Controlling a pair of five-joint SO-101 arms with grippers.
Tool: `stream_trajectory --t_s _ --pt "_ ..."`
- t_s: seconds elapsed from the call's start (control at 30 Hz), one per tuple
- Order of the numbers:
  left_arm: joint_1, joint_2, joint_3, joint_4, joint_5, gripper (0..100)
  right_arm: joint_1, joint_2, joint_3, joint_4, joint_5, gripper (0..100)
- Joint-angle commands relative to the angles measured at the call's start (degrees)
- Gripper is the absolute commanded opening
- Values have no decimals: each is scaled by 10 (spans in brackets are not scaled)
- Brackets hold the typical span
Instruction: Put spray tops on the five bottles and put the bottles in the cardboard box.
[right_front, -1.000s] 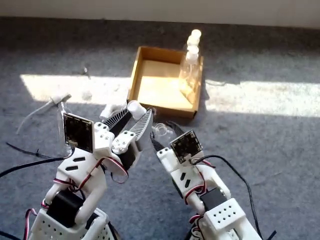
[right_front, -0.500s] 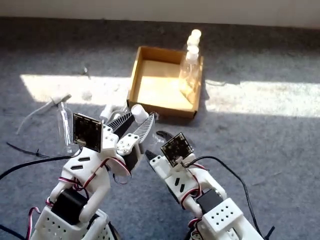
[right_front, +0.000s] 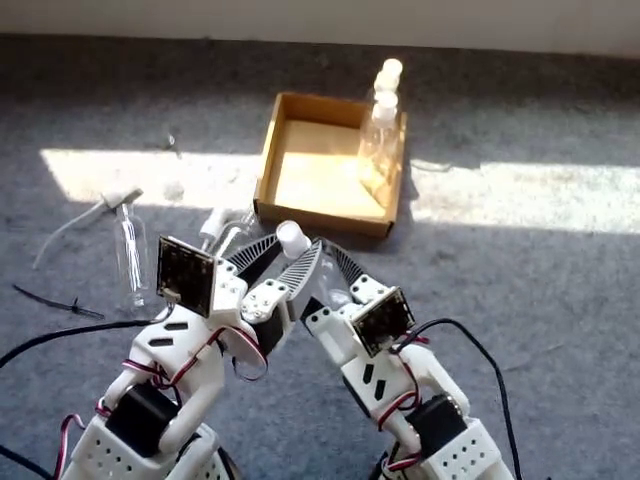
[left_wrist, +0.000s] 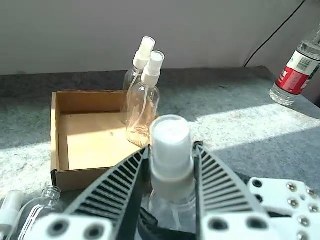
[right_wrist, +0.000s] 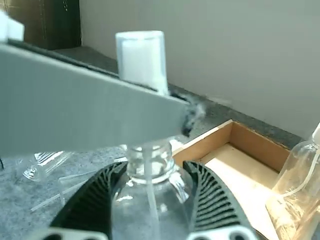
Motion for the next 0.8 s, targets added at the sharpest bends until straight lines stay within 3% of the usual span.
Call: stream_trajectory --t_s 0.0,0.2,0.47,0.77 --pt "27 7 -3 -10 -7 63 -15 -18 -35 5 -6 4" --pt "30 7 -3 -9 -43 63 -13 -5 -37 -8 -6 4" --pt "90 7 28 -11 -44 63 6 -32 -73 0 -6 4" --pt "90 7 28 -11 -63 63 4 -32 -116 36 -6 4"
